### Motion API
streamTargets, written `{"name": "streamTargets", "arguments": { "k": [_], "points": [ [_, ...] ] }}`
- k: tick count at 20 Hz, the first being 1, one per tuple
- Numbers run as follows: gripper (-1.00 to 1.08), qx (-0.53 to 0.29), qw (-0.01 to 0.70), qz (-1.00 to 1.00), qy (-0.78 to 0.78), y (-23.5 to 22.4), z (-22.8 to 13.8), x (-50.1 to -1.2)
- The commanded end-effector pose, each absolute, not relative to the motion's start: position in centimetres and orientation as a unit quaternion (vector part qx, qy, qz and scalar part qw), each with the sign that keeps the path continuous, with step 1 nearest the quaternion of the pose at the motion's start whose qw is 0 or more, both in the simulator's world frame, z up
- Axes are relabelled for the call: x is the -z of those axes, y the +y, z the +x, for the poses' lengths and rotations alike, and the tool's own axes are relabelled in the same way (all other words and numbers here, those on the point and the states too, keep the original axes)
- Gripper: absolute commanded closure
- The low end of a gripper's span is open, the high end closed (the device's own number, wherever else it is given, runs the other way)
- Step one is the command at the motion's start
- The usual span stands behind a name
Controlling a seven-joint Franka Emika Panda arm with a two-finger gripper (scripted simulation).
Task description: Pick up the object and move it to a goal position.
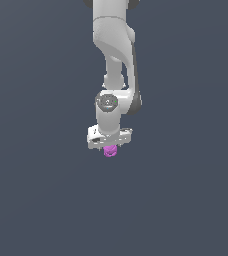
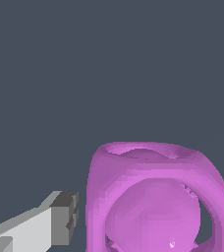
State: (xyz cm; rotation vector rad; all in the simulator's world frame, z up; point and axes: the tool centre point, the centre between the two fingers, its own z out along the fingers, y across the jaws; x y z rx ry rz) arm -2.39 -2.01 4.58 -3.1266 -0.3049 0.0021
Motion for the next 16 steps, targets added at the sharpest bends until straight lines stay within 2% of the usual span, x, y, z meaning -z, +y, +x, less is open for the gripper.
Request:
{"name": "streamTargets", "arguments": {
  "k": [1, 3, 4, 16],
  "points": [
    [-0.92, 0.0, 0.0, -0.995, -0.097, -2.01, -2.31, -4.06],
    [-0.92, 0.0, 0.0, -0.995, -0.097, -2.01, -2.28, -3.97],
    [1.08, 0.0, 0.0, -0.995, -0.097, -2.01, -2.28, -3.97],
    [1.08, 0.0, 0.0, -0.995, -0.097, -1.96, -2.24, -4.14]
  ]
}}
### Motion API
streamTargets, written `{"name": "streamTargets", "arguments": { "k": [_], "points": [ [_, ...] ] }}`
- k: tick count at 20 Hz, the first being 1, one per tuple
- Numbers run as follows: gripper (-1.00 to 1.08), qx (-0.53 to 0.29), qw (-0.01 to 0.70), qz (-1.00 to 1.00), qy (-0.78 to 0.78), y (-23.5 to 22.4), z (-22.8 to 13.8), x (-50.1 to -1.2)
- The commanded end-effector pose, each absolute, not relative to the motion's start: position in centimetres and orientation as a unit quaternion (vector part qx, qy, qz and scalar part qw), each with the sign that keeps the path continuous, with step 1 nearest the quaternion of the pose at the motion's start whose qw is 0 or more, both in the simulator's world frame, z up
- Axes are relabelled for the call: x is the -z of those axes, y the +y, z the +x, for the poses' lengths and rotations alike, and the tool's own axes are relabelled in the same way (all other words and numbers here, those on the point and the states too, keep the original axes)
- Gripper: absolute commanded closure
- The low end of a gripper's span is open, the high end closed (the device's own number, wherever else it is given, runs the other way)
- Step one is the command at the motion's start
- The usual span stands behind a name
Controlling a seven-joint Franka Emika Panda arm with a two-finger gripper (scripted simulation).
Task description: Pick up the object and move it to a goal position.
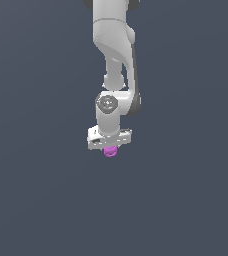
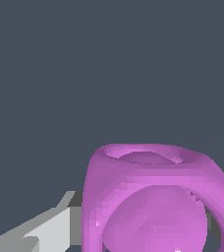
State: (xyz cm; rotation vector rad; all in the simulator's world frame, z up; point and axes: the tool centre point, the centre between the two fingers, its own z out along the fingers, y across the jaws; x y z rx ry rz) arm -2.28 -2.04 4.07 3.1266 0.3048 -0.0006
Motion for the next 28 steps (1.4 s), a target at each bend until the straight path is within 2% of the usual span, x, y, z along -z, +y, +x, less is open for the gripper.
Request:
{"name": "streamTargets", "arguments": {
  "k": [1, 12, 28],
  "points": [
    [1.08, 0.0, 0.0, 0.995, 0.097, -1.9, -2.2, -4.3],
    [1.08, 0.0, 0.0, 0.995, 0.097, 0.1, -1.1, -9.9],
    [1.08, 0.0, 0.0, 0.995, 0.097, 5.9, 2.1, -26.0]
  ]
}}
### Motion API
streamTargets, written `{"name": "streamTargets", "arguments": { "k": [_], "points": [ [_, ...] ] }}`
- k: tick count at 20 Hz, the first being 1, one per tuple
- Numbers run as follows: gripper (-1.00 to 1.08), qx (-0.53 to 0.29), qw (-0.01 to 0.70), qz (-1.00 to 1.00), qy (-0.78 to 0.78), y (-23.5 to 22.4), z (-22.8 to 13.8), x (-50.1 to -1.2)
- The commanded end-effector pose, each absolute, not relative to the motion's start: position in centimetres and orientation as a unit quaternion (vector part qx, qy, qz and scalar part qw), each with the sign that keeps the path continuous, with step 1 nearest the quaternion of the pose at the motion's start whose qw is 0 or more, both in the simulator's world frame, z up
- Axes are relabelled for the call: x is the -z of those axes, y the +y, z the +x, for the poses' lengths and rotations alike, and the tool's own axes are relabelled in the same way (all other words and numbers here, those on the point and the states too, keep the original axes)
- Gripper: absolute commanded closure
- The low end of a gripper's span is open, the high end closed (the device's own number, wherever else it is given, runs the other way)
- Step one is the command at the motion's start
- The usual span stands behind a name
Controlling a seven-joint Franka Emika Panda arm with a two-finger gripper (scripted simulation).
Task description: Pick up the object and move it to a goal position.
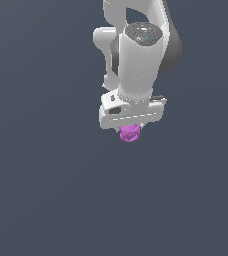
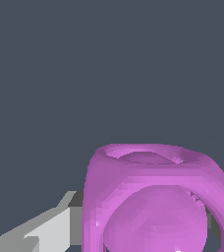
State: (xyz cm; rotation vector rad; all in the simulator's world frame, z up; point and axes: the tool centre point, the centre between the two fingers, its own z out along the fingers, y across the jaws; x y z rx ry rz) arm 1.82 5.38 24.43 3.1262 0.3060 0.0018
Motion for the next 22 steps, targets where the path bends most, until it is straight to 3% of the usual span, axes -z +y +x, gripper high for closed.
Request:
{"name": "streamTargets", "arguments": {
  "k": [1, 11, 22],
  "points": [
    [1.08, 0.0, 0.0, 0.995, 0.097, 6.3, 2.3, -27.0],
    [1.08, 0.0, 0.0, 0.995, 0.097, 9.4, 4.3, -35.6],
    [1.08, 0.0, 0.0, 0.995, 0.097, 11.8, 5.9, -41.9]
  ]
}}
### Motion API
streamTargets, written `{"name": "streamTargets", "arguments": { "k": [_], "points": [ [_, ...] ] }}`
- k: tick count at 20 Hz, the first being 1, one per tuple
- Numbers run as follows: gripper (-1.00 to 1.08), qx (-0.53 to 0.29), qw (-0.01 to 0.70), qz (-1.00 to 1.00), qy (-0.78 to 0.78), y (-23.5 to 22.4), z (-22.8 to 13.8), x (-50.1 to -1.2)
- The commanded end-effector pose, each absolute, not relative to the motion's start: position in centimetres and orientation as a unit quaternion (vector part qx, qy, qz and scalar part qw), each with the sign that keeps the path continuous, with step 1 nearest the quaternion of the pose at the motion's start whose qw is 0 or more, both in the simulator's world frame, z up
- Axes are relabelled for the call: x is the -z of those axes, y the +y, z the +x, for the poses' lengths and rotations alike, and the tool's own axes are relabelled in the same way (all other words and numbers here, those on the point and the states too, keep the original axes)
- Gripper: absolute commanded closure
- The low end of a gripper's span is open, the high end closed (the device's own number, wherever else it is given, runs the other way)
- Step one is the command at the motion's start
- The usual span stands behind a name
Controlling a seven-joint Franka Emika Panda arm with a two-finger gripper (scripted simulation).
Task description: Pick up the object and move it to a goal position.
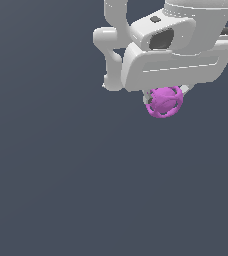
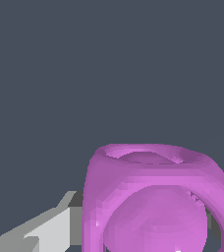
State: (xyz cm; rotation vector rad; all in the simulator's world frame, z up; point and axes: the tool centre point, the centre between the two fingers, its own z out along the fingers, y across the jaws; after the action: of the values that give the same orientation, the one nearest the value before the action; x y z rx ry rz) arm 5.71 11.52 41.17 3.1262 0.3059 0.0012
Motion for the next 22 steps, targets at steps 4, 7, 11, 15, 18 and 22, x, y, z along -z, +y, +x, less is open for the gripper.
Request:
{"name": "streamTargets", "arguments": {
  "k": [4, 7, 11, 15, 18, 22],
  "points": [
    [1.08, 0.0, 0.0, 0.995, 0.097, 12.4, 6.4, -43.6],
    [1.08, 0.0, 0.0, 0.995, 0.097, 12.8, 6.7, -44.7],
    [1.08, 0.0, 0.0, 0.995, 0.097, 13.2, 7.1, -45.9],
    [1.08, 0.0, 0.0, 0.995, 0.097, 13.5, 7.3, -46.7],
    [1.08, 0.0, 0.0, 0.995, 0.097, 13.7, 7.5, -47.1],
    [1.08, 0.0, 0.0, 0.995, 0.097, 13.8, 7.6, -47.5]
  ]
}}
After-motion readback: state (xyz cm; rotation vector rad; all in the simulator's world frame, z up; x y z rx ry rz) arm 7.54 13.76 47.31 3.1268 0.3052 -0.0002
